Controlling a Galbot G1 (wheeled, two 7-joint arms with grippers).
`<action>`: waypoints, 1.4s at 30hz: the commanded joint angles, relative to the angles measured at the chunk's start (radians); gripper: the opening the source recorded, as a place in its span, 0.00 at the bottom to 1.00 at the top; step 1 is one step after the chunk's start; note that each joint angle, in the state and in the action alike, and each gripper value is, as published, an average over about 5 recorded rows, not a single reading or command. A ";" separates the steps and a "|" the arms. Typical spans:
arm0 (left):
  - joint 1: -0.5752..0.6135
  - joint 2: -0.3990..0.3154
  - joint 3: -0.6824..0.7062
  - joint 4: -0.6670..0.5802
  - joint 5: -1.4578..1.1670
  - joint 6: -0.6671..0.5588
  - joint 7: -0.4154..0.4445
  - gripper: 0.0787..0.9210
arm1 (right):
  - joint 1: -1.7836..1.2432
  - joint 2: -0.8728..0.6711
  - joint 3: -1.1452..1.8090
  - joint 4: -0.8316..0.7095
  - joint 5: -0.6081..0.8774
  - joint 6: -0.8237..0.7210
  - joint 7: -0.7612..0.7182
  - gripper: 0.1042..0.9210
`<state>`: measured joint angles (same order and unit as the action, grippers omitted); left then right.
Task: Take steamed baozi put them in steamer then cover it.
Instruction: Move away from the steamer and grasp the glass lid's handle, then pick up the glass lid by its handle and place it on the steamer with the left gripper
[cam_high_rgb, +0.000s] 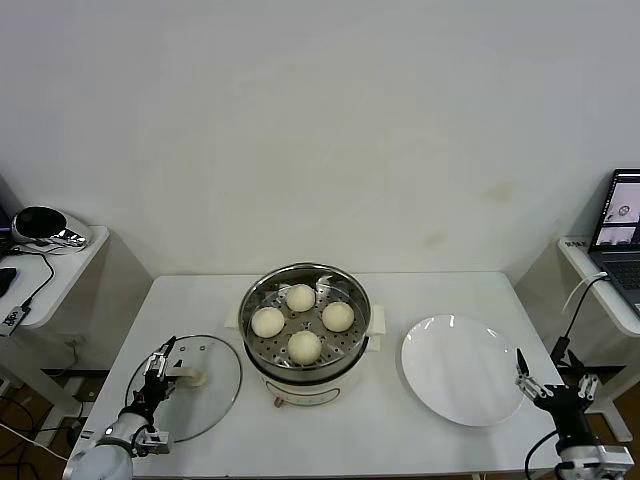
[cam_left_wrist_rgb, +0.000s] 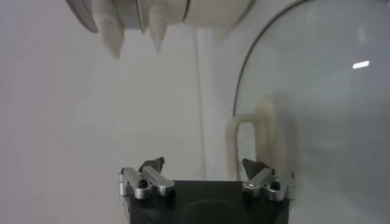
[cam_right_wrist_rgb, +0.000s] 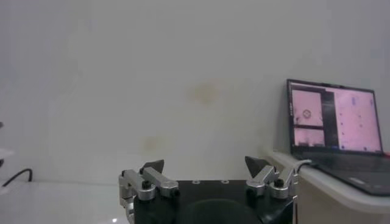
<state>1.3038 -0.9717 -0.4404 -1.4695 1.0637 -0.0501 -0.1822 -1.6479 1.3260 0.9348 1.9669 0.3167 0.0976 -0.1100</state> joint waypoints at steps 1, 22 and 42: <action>-0.067 0.009 0.033 0.064 0.009 -0.006 0.008 0.81 | -0.018 0.016 0.014 0.005 0.000 0.001 0.001 0.88; 0.036 0.018 -0.014 -0.066 -0.099 0.012 -0.085 0.12 | -0.018 0.014 -0.005 0.024 -0.001 0.001 0.000 0.88; 0.077 0.277 -0.233 -0.514 -0.370 0.277 0.191 0.09 | -0.055 0.017 -0.062 0.070 -0.045 0.023 -0.006 0.88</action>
<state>1.3925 -0.8323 -0.6056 -1.7663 0.8663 0.1066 -0.1420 -1.6961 1.3404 0.8930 2.0273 0.2890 0.1161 -0.1150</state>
